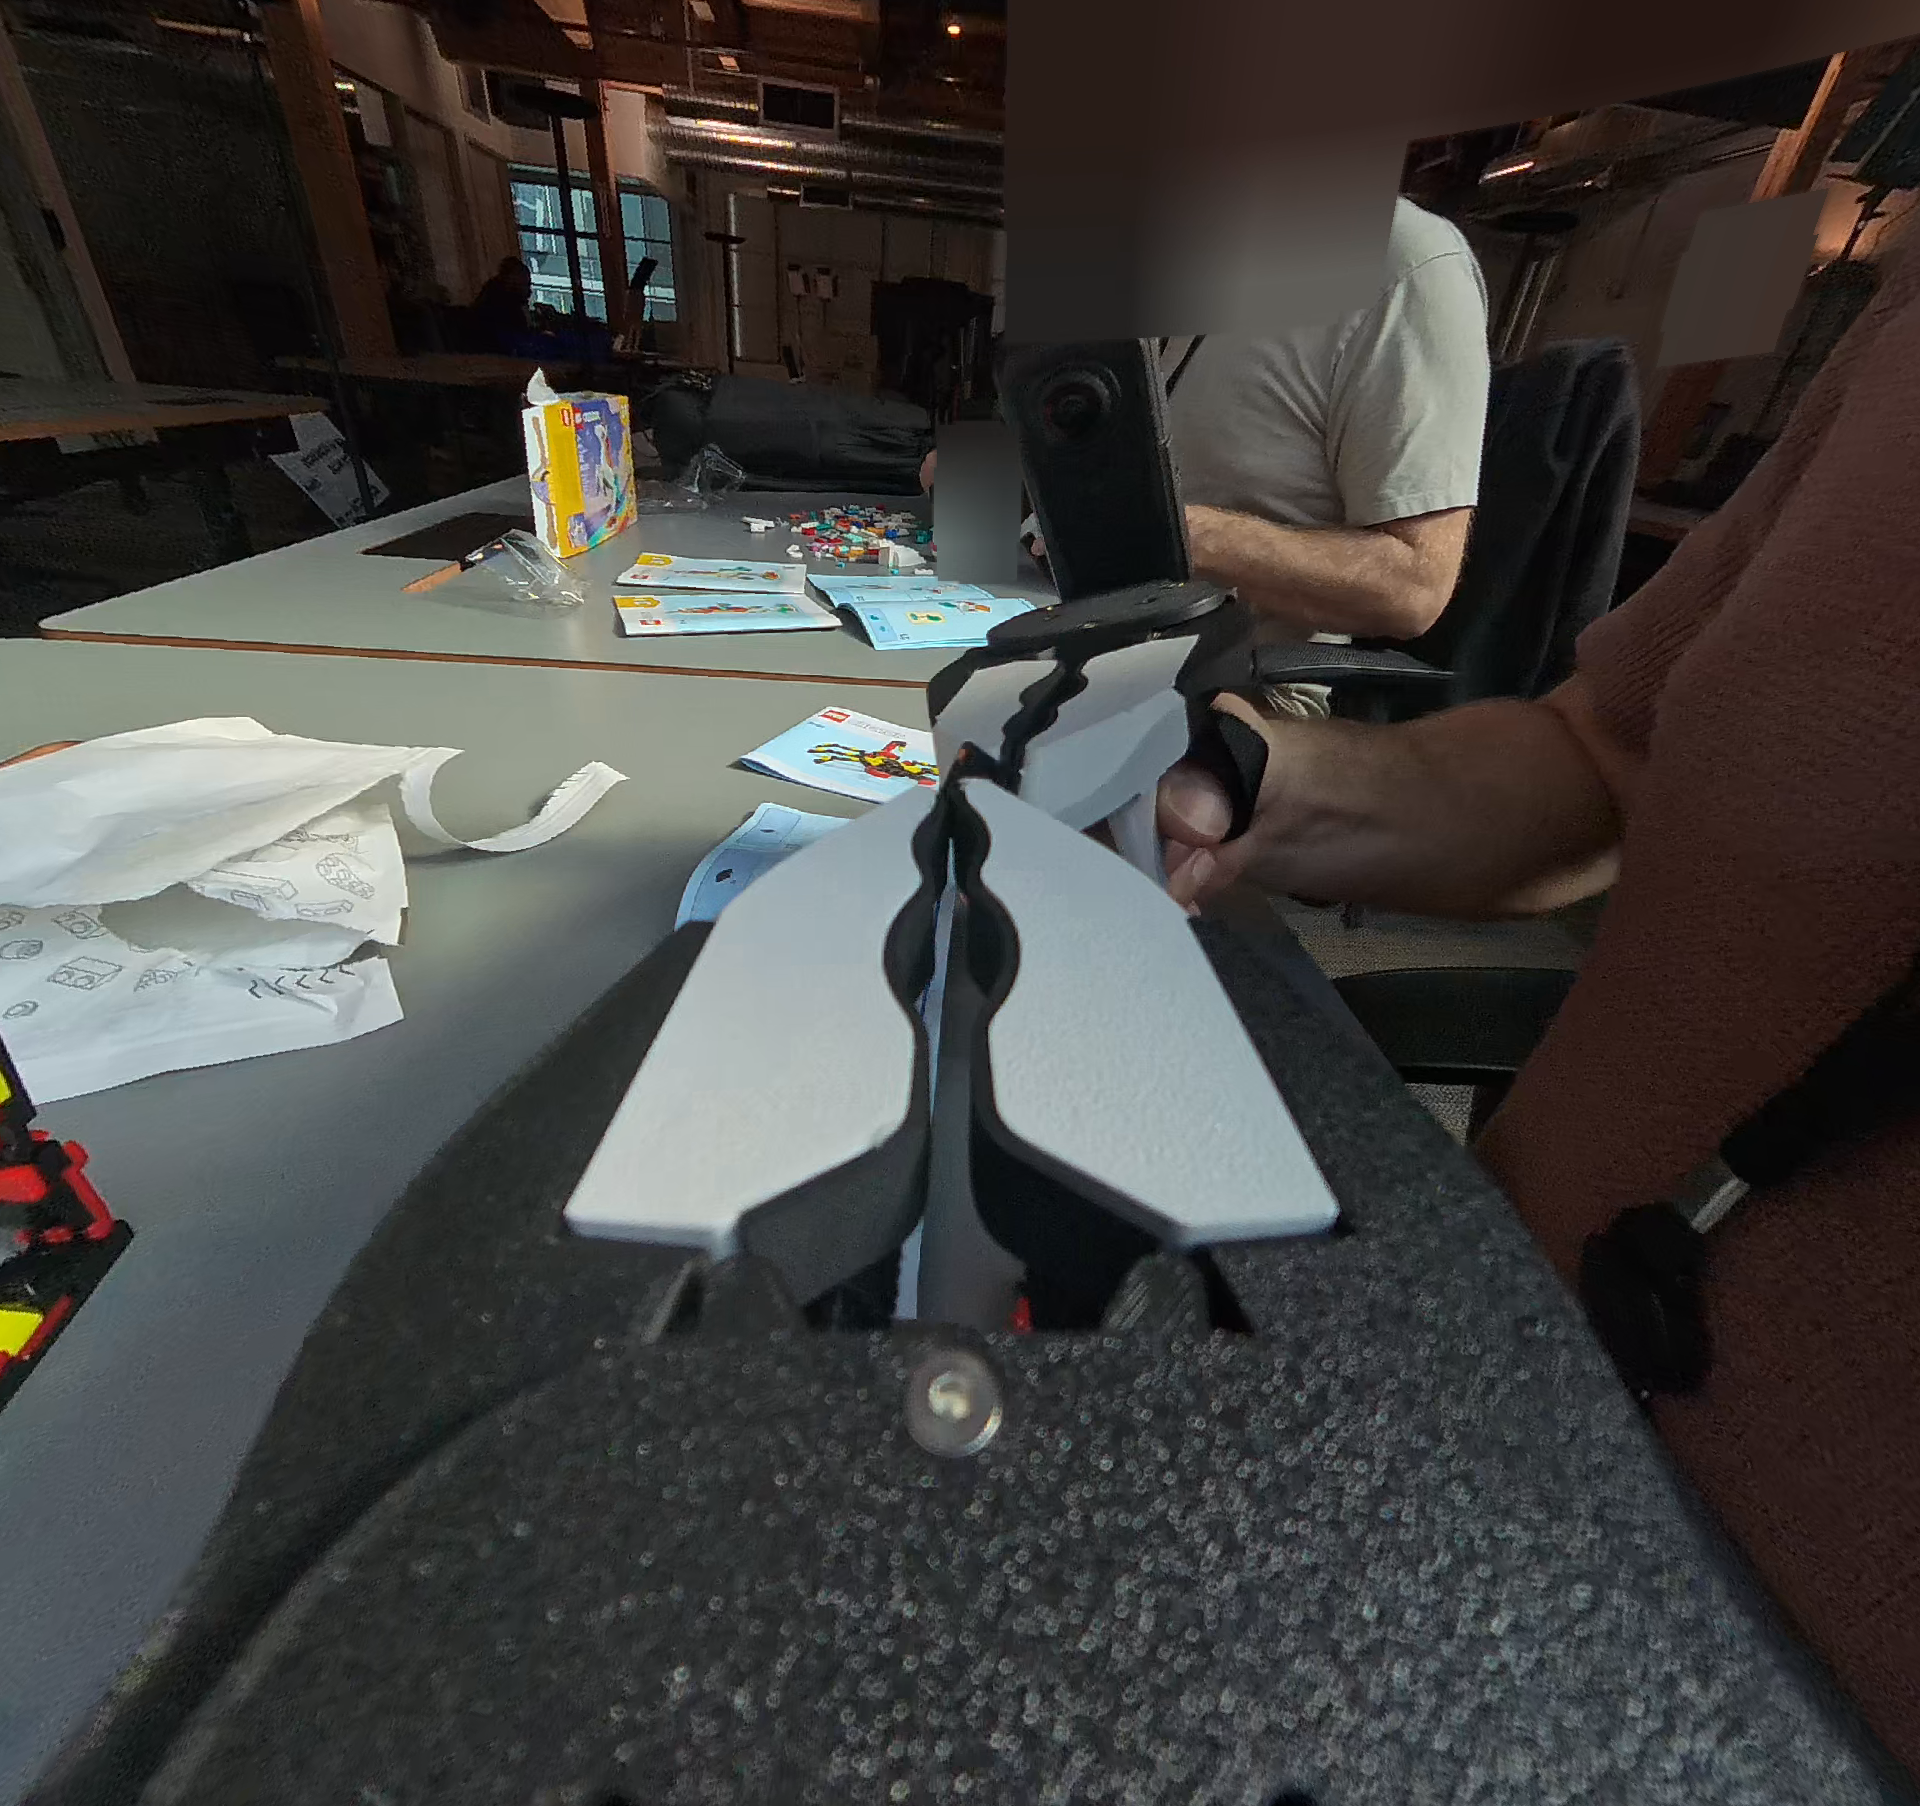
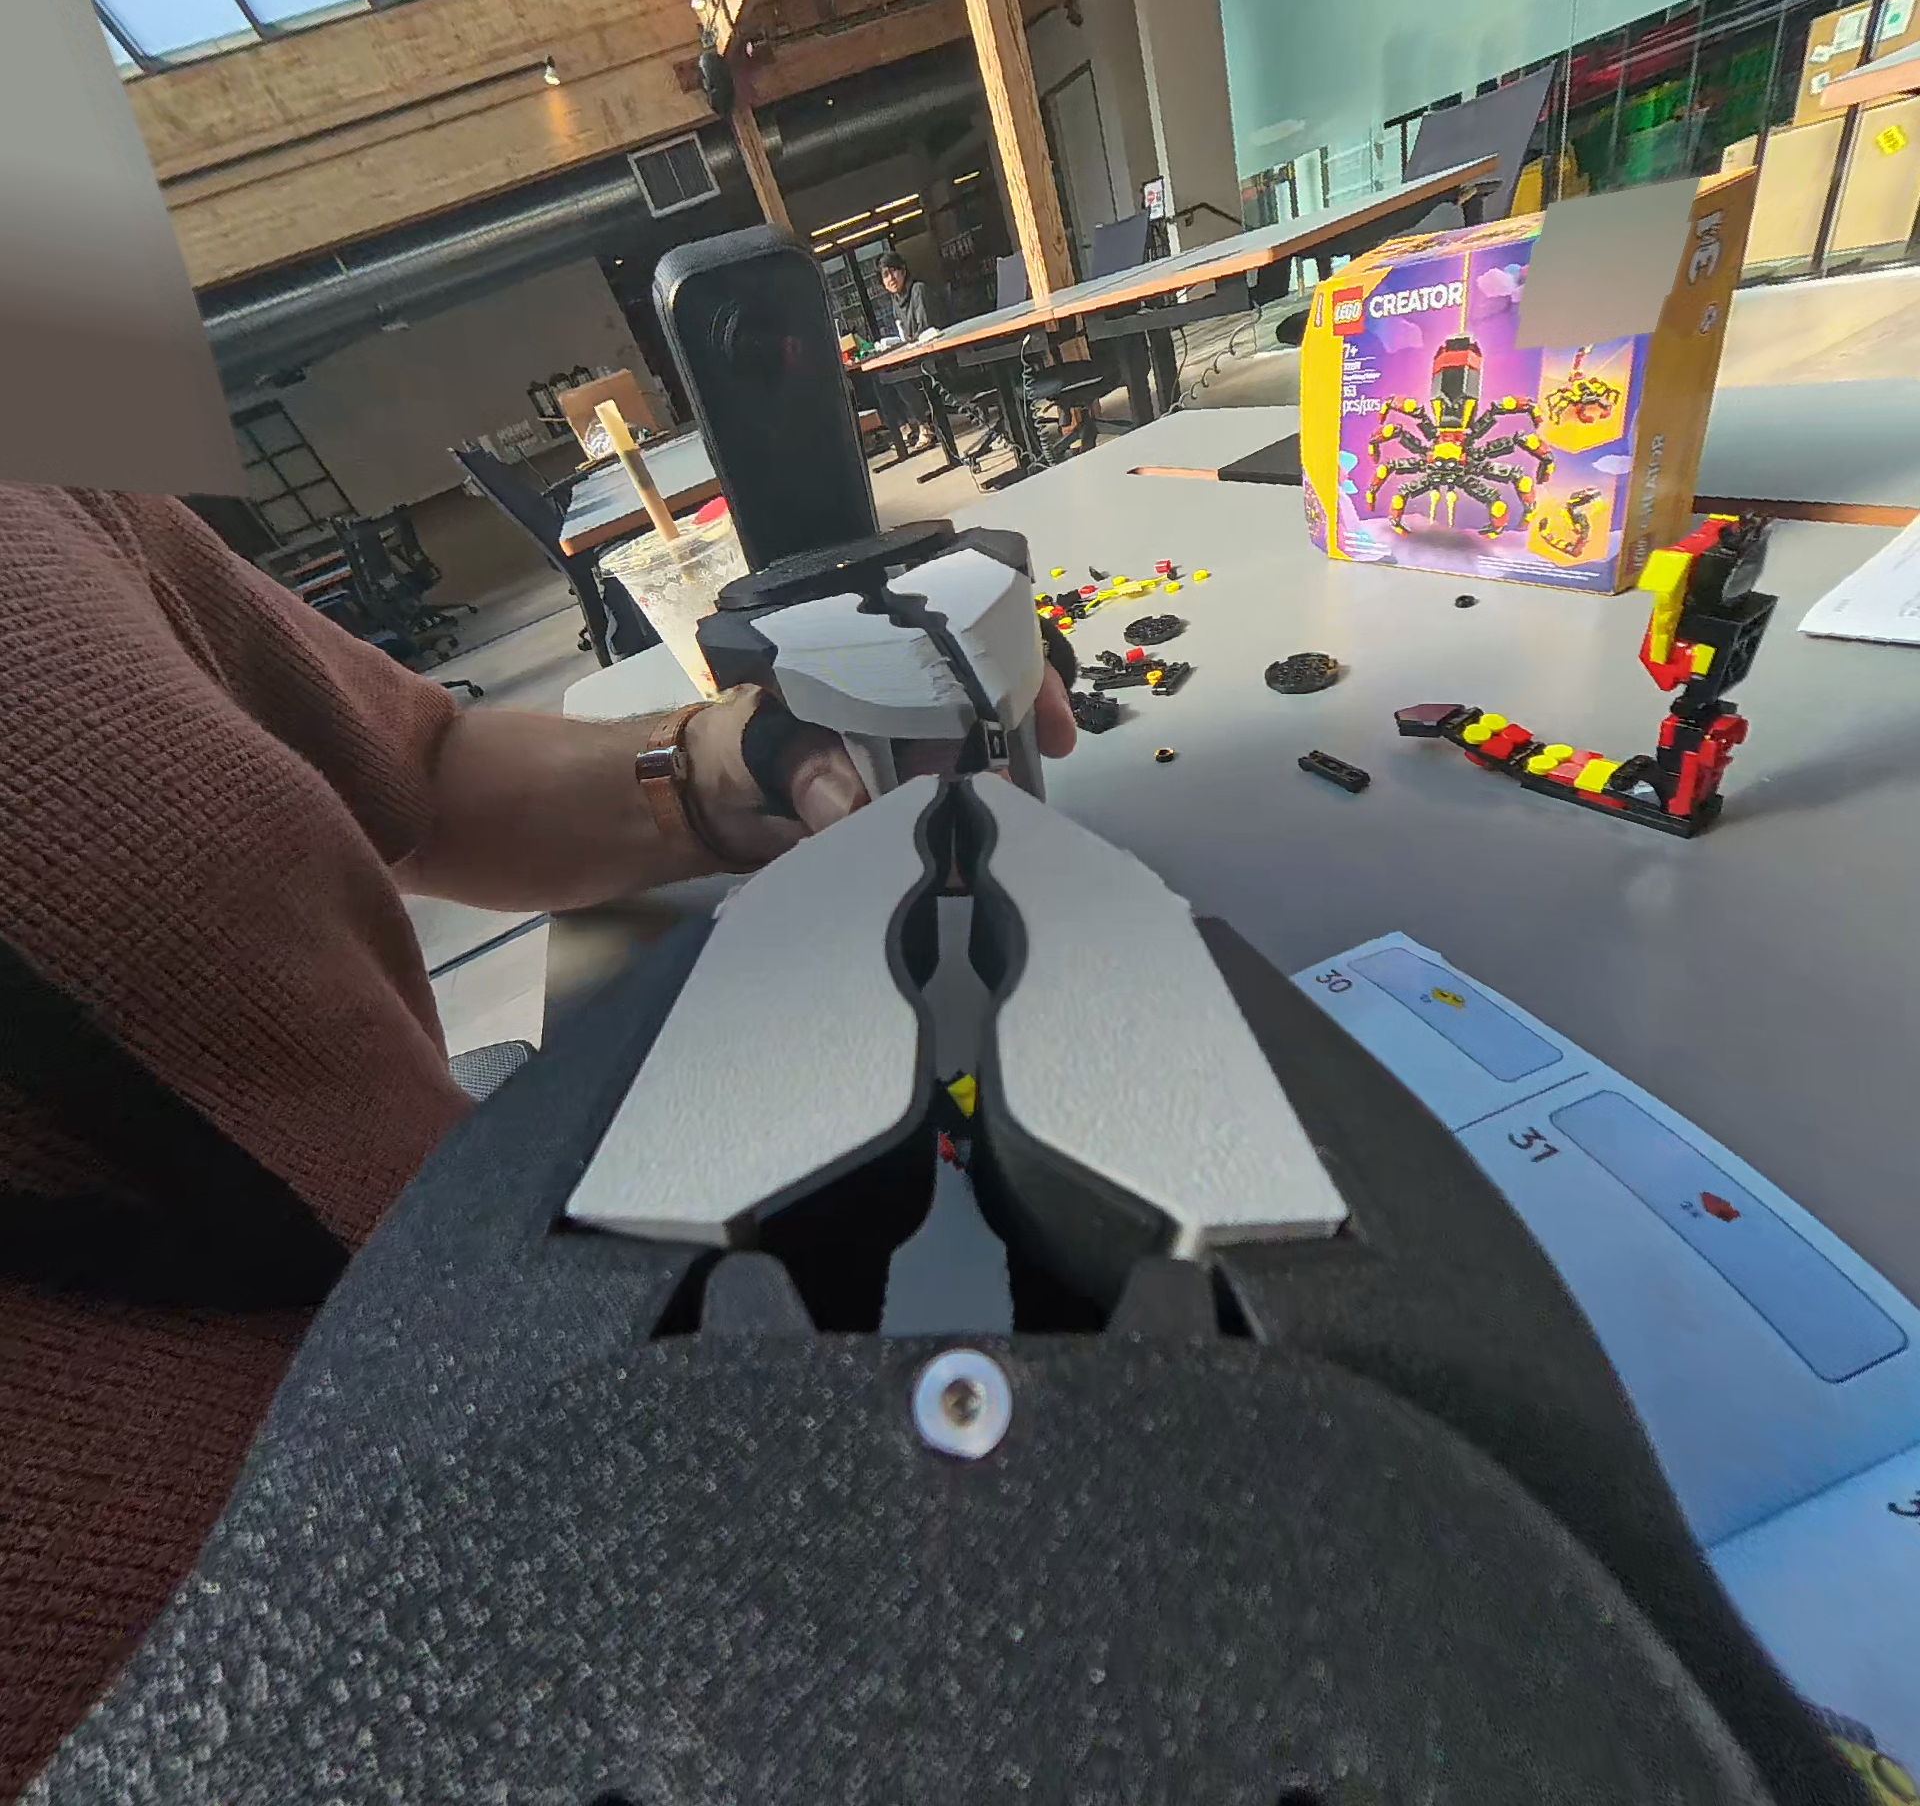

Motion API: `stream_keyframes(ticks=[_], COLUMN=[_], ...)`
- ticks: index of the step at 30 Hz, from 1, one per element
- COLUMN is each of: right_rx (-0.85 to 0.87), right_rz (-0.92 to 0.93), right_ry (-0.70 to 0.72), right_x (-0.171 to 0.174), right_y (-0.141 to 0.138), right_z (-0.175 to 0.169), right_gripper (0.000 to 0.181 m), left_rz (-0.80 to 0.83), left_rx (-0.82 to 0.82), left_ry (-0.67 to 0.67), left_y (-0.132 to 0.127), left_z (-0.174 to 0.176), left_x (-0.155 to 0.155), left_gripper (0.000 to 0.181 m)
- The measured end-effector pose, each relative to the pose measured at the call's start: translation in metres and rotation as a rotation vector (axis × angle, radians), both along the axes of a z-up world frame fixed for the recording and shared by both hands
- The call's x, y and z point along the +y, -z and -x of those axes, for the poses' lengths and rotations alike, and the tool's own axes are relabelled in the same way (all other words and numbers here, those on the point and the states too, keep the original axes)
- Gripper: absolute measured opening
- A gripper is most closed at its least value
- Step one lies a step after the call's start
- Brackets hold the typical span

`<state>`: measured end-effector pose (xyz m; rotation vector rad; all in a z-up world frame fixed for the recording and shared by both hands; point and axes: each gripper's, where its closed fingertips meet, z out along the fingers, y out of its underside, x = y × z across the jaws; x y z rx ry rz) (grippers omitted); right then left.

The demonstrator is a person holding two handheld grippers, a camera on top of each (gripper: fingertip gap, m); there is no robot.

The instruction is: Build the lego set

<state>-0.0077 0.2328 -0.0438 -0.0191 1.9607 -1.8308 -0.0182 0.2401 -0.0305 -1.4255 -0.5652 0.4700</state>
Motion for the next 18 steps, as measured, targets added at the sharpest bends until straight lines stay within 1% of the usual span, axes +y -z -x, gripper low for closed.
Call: stream_keyframes(ticks=[6,11,14,17,18], right_rx=[-0.019,-0.037,-0.056,-0.179,-0.173], right_rz=[-0.036,-0.059,-0.001,0.12,0.118], right_ry=[0.049,0.063,0.069,0.074,0.1], right_x=[0.006,0.005,0.012,0.025,0.027], right_y=[0.011,0.012,-0.006,-0.036,-0.038], right_z=[0.022,0.031,0.041,0.06,0.067], right_gripper=[0.0,0.0,0.0,0.0,0.0], left_rz=[-0.022,0.009,-0.074,-0.243,-0.283], left_rx=[-0.031,-0.047,-0.074,-0.113,-0.128], left_ry=[-0.054,-0.16,-0.198,-0.22,-0.233], left_y=[0.006,0.006,-0.005,-0.02,-0.022], left_z=[0.012,0.021,0.021,0.017,0.015], left_x=[-0.011,-0.032,-0.051,-0.076,-0.084], left_gripper=[0.0,0.001,0.002,0.002,0.002])
